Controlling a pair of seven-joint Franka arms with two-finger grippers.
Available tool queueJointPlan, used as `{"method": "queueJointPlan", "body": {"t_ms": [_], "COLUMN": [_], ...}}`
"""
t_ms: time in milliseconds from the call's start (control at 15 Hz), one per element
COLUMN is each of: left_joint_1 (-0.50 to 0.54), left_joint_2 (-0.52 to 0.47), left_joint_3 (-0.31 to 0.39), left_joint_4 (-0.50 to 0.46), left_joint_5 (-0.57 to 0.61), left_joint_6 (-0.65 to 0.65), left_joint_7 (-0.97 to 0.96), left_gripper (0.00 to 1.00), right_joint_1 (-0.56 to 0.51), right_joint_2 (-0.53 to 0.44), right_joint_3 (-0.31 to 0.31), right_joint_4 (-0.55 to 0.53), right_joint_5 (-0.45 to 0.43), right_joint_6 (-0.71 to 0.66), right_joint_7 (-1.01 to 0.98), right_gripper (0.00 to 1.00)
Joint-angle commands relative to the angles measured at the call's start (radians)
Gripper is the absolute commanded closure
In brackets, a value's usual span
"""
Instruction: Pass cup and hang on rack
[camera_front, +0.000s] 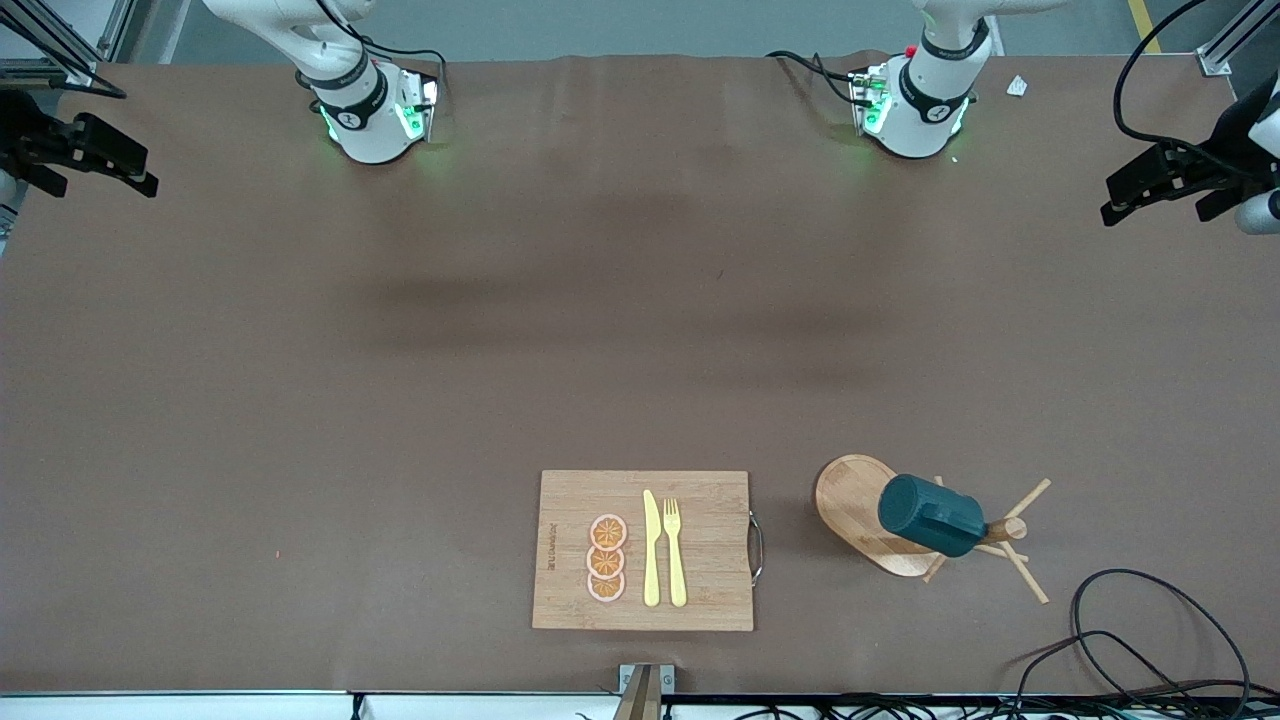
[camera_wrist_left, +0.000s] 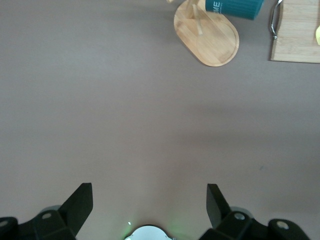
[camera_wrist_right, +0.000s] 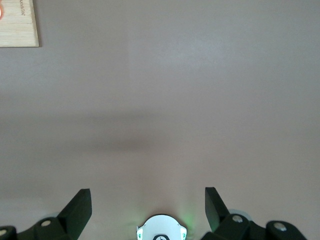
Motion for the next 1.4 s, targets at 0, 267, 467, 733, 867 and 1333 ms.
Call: {"method": "queueJointPlan", "body": {"t_ms": [0,267,467,733,867,1333], "left_joint_1": [-0.007,-0.005,-0.002,-0.005,-0.004,-0.004], "left_joint_2": [-0.078,-0.068,-0.068,-0.057,-0.051,-0.028], "left_joint_3": [-0.002,-0.029,-0.029,-0.029,-0.029,-0.029], "left_joint_4": [-0.096,-0.09,-0.088,-0.081,-0.068,-0.041], "left_joint_5": [-0.02,-0.015,-0.012,-0.003,0.0,0.0], "left_joint_6": [0.041,0.053,0.064,0.092,0.087,0.085], "left_joint_7": [-0.006,-0.009,-0.007,-0.007,-0.003,-0.004], "left_gripper": [0.0,0.0,0.0,0.0,0.0,0.0], "right_joint_1": [-0.025,-0.025,-0.025,-0.025,-0.025,-0.026], "right_joint_2": [-0.044,-0.044,-0.042,-0.042,-0.042,-0.042], "right_joint_3": [0.014,0.013,0.014,0.016,0.016,0.016], "right_joint_4": [-0.048,-0.048,-0.048,-0.047,-0.047,-0.048], "right_joint_5": [0.014,0.014,0.014,0.014,0.014,0.014], "right_joint_6": [0.007,0.01,0.012,0.018,0.021,0.044], "right_joint_7": [0.0,-0.001,-0.003,-0.004,-0.004,-0.044], "right_gripper": [0.0,0.0,0.0,0.0,0.0,0.0]}}
